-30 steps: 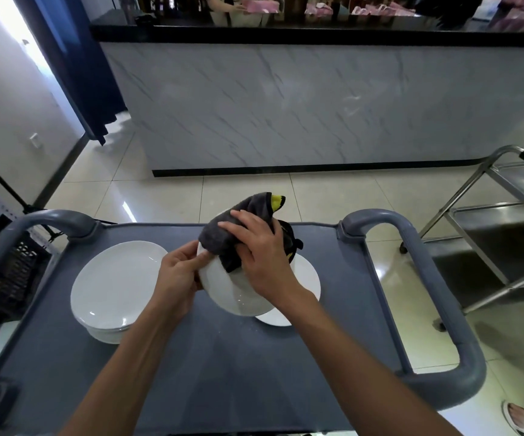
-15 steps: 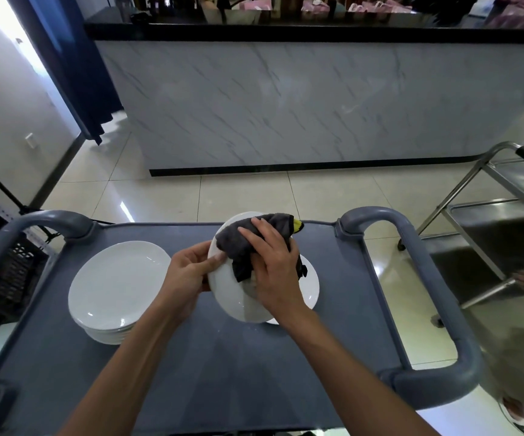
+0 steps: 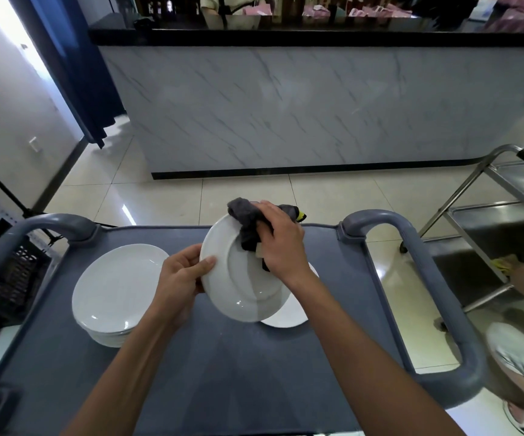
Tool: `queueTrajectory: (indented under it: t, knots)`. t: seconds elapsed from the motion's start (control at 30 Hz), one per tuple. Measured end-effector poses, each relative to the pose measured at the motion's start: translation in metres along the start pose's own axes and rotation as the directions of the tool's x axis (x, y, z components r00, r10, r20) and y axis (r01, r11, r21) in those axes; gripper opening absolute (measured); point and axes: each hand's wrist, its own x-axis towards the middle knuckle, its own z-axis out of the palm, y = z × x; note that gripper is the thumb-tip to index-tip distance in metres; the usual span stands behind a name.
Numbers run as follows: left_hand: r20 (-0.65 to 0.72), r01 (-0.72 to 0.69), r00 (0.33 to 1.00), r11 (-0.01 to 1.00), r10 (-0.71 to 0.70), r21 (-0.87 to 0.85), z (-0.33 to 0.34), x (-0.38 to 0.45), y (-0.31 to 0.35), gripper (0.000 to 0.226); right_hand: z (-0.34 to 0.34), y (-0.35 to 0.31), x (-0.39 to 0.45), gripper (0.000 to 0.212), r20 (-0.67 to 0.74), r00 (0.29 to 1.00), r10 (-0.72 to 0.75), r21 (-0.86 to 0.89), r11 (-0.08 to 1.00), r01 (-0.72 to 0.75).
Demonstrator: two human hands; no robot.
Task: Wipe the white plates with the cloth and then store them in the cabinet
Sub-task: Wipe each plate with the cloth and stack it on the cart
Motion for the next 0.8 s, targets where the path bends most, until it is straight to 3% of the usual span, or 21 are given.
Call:
queueTrajectory:
  t: [0.23,0.53,0.63,0.8]
  knots:
    - [-0.089,-0.015,0.996,0.986,0.000,-0.166,-0.005,0.003,0.000,0.026,-0.010,0.016,0.000,0.031,-0.048,0.990,0.136,0.146,0.981,-0.128]
    - [-0.195,-0.014,0.980,0.954,-0.047,-0.300,-0.005,0.013,0.002,0.025,-0.006,0.023,-0.020,0.041,-0.104,0.981,0.162,0.303,0.945,-0.124]
    - [-0.212,-0.021,0.976,0.943,-0.052,-0.331,-0.004,0.015,0.002,0.026,0.001,0.024,-0.028,0.044,-0.120,0.987,0.111,0.281,0.957,-0.074]
    - [-0.249,-0.028,0.966,0.937,-0.064,-0.347,0.000,0.018,0.001,0.023,0.019,0.031,-0.045,0.054,-0.064,0.986,0.152,0.159,0.977,-0.141]
